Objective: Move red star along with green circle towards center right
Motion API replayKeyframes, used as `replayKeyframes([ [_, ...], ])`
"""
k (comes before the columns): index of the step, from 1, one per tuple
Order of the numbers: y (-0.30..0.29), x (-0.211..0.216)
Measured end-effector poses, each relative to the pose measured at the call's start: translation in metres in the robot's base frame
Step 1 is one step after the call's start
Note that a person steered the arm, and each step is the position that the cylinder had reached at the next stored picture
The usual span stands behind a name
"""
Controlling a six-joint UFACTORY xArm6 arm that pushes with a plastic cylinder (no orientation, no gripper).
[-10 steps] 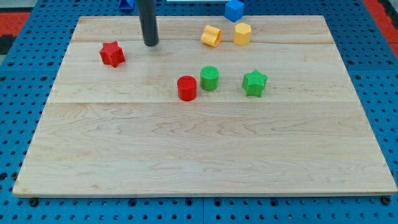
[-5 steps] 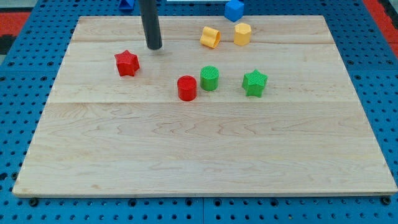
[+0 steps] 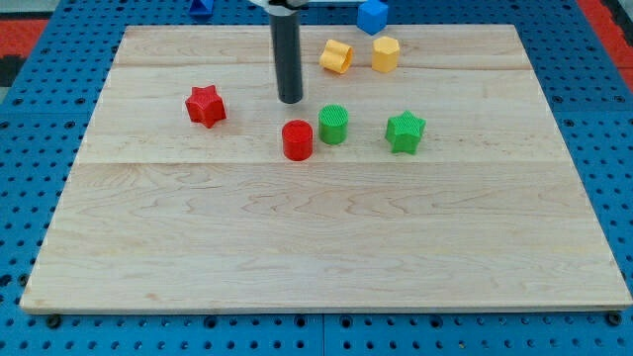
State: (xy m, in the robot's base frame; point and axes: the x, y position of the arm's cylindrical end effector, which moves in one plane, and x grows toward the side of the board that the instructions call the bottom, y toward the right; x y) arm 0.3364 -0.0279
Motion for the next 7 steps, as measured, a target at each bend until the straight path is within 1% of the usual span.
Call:
replayKeyframes([
  [1, -0.02, -0.005],
  [2, -0.038, -0.024],
  [3, -0.034, -0.028],
  [4, -0.135, -0.017],
  [5, -0.137, 0.022],
  [6, -0.005, 0.051],
  [7, 0.062, 0.071],
])
